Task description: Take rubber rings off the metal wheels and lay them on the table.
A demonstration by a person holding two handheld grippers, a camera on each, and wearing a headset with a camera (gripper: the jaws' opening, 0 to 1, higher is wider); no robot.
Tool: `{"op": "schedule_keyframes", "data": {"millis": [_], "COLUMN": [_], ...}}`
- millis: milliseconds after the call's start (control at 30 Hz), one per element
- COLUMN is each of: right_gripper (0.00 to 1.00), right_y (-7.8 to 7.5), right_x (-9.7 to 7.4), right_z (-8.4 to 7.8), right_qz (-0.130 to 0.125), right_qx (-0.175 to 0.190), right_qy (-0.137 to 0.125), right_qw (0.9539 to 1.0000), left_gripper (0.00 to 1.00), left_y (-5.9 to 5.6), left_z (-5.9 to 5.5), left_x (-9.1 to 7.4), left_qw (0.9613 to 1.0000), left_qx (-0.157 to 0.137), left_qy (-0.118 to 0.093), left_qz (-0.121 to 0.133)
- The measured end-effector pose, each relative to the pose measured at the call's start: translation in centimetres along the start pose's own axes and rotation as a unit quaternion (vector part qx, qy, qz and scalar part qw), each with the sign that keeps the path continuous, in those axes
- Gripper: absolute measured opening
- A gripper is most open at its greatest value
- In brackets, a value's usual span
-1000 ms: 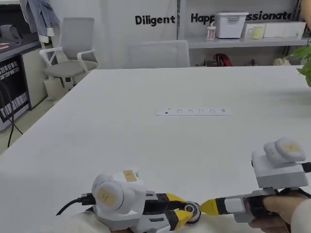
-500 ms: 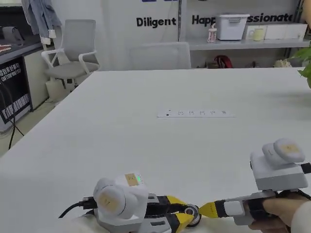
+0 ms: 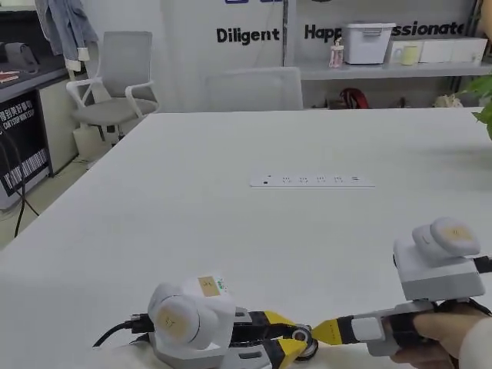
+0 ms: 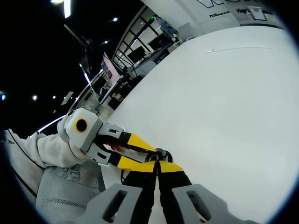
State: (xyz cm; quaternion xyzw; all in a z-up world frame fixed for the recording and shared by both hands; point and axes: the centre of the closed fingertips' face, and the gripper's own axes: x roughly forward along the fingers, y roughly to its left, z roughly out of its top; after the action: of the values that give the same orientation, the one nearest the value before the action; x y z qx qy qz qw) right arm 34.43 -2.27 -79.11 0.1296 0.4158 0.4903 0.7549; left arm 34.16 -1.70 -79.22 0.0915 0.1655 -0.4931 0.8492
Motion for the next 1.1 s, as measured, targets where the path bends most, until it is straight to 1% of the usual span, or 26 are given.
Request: {"op": "schedule_keyframes", "data": {"millis": [633,767,1100], "right_gripper": [0.0,0.0,0.0], "right_y": [0.53,0.47,0.89], "right_x": [0.14,0.1,0.13], "right_z": [0.18,0.27,0.63], "right_qz": [0.008,0.01,0.018], "right_qx": [-0.005,-0.004,-0.005], "right_qy": [-0.002,-0.003,-0.009], "right_qw": [1.0,0.9999,0.9998], "left_gripper": [0.14,0.14,0.14], "left_y": [-0.14,-0.1,-0.09], "left_z": [0.09,0.06,0.1], "left_x": [-0.09,-0.07,-0.04], "left_qw": [1.0,1.0,1.0], "left_qx": [-0.003,-0.004,-0.006], "left_qy": [-0.004,-0.004,-0.005], "left_qz": [0.002,0.003,0.003]}}
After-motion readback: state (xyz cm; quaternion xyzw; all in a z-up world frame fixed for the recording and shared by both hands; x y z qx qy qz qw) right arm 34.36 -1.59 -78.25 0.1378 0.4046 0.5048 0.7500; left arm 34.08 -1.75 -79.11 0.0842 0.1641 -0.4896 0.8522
